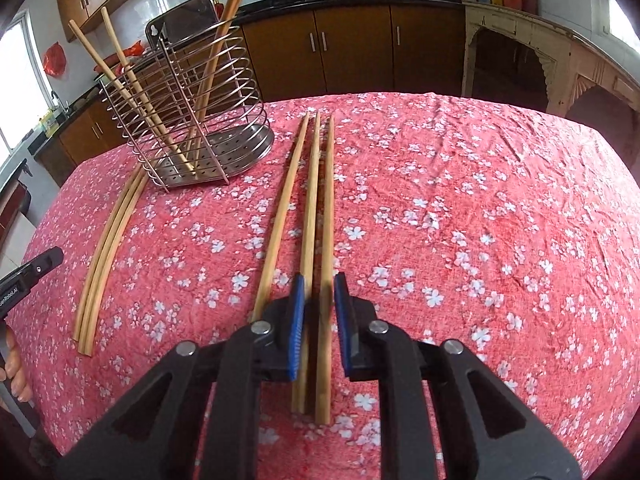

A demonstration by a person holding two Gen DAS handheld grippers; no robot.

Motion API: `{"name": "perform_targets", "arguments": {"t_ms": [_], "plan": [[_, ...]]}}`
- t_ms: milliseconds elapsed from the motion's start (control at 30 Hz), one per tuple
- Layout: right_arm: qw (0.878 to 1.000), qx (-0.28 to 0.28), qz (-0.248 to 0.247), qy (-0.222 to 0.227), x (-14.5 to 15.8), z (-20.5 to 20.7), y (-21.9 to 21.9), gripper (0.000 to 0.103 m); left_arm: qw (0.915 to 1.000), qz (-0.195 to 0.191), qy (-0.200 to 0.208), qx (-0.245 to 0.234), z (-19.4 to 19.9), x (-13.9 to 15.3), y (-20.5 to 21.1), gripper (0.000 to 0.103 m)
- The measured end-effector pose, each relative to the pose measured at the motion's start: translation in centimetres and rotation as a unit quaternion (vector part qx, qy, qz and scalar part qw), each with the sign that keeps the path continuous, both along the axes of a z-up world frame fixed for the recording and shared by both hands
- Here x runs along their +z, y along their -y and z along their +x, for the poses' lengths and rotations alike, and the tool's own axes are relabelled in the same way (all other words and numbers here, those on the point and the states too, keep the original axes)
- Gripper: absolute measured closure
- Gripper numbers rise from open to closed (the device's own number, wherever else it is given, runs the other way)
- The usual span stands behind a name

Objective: Organize utensils
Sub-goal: 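Close the right tool on a chopstick while the left tool grasps another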

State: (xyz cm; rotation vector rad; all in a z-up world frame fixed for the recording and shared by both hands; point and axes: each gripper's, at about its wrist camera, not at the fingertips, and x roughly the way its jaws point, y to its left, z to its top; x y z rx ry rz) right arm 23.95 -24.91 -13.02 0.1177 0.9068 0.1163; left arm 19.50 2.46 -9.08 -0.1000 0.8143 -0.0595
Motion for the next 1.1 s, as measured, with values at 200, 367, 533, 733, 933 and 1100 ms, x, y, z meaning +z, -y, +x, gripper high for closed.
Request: {"name": "perform_targets", "arguments": {"t_ms": [200,367,533,733,933,1100], "plan": [[1.000,-0.018,0.009,-0.009,-0.5,0.9,0.4,0.087,1.0000,-0.001,-0.003,-0.005,0.3,-0.1,0.4,0.066],[0.999,-0.024,0.043,-0.001,-0.3,0.6,1.1,0.087,0.9999,-0.007,-0.005,-0.007,0.5,-0.1,0.5,0.066],[0.999,-0.021,0.024,-0.007,-0.5,0.9,1.0,0.087,0.9999,-0.007,-0.009,-0.007,0.7,-0.2,0.6,0.066],[0.999,-0.027,0.045,0.005,-0.5,1.0,0.9,0.087,0.9999,-0.009,-0.010,-0.008,0.8,-0.2,0.6,0.066],[1.000,-0.025,0.017,-0.004,-0.8,1.6,0.8,0.087,0.9998,-0.013,-0.013,-0.007,1.1,-0.3,0.6,0.066],[0.999,-0.038,0.001,0.000,-1.0,2.2,0.9,0.094,0.9998,-0.012,-0.014,-0.009,1.2,-0.4,0.6,0.066]]}}
